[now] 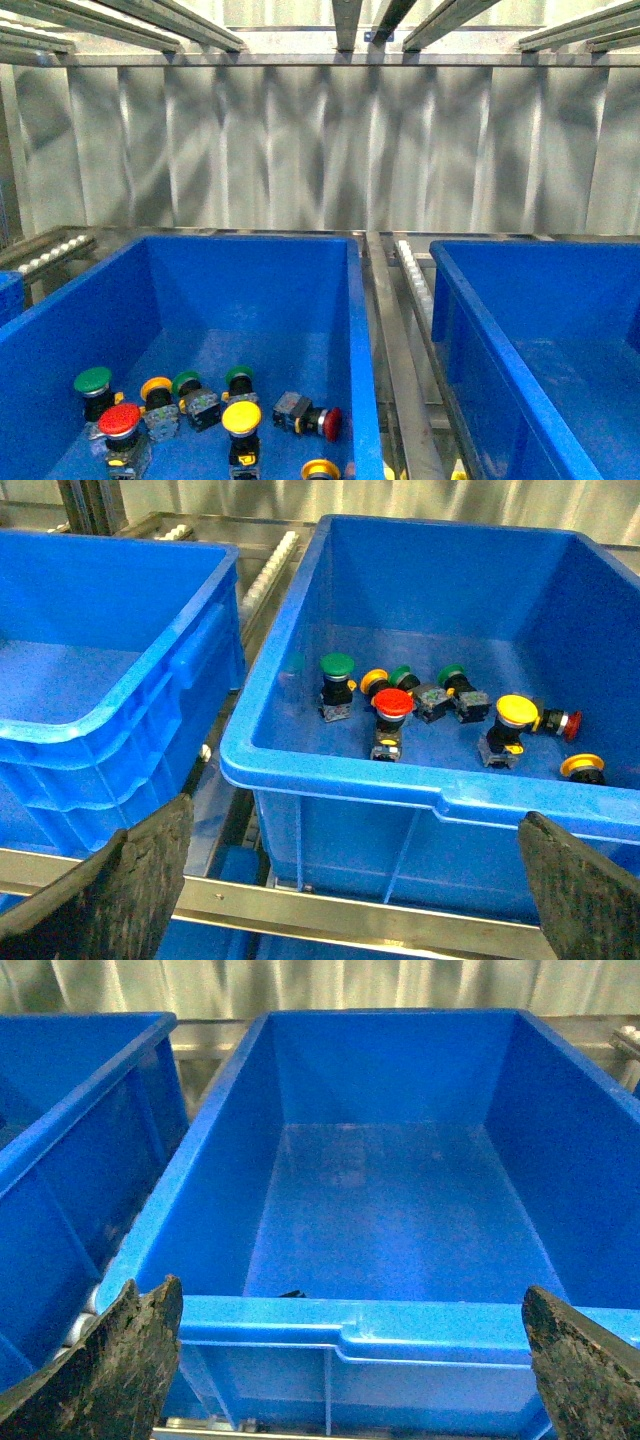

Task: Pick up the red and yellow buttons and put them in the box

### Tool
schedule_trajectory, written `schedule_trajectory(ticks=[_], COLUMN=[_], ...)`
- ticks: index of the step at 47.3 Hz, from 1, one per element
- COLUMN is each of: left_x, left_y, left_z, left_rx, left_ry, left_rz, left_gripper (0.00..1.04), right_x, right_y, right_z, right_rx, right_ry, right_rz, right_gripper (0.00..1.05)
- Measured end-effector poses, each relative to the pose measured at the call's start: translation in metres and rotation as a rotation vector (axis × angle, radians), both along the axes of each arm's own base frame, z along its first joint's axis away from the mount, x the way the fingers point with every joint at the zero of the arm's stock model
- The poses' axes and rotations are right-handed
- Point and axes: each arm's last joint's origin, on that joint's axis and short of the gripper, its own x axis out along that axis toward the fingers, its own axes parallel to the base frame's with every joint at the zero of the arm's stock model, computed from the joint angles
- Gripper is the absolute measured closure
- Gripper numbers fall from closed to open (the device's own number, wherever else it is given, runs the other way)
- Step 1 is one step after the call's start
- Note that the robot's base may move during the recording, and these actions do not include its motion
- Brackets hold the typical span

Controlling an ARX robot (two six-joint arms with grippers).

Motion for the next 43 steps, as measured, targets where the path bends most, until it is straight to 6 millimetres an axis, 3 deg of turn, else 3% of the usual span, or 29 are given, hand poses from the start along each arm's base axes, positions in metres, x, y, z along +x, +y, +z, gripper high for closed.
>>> schedule_trajectory(ticks=[11, 15, 21, 26, 28, 31, 36, 43], left_x=[0.000, 0.008, 0.048, 0.076, 0.096, 0.122, 0.167, 0.213], left_y=[0.000, -0.003, -0.013, -0.018, -0.022, -0.028, -0.043, -0.071], left_z=[0.000, 0.003, 0.070, 0.096, 0.105, 0.111, 0.103, 0.099], left_rx=[0.000, -0.089, -0.083, -0.049, -0.023, -0.002, 0.040, 0.091], left_ry=[0.000, 0.135, 0.008, -0.005, 0.028, 0.094, 0.311, 0.495], left_rz=[0.000, 0.139, 0.084, 0.034, -0.005, -0.037, -0.063, -0.074], left_gripper=[0.08, 0.08, 0.08, 0.08, 0.08, 0.08, 0.08, 0.08], right_x=[0.000, 0.000, 0.000, 0.000, 0.000, 0.000, 0.000, 0.000], right_y=[0.000, 0.000, 0.000, 0.000, 0.000, 0.000, 0.000, 0.000], right_z=[0.000, 0.000, 0.000, 0.000, 0.000, 0.000, 0.000, 0.000], right_rx=[0.000, 0.000, 0.000, 0.000, 0.000, 0.000, 0.000, 0.000], right_ry=[0.000, 0.000, 0.000, 0.000, 0.000, 0.000, 0.000, 0.000], right_rz=[0.000, -0.002, 0.001, 0.000, 0.000, 0.000, 0.000, 0.000], right_gripper=[0.06, 0.06, 0.06, 0.06, 0.06, 0.06, 0.06, 0.06])
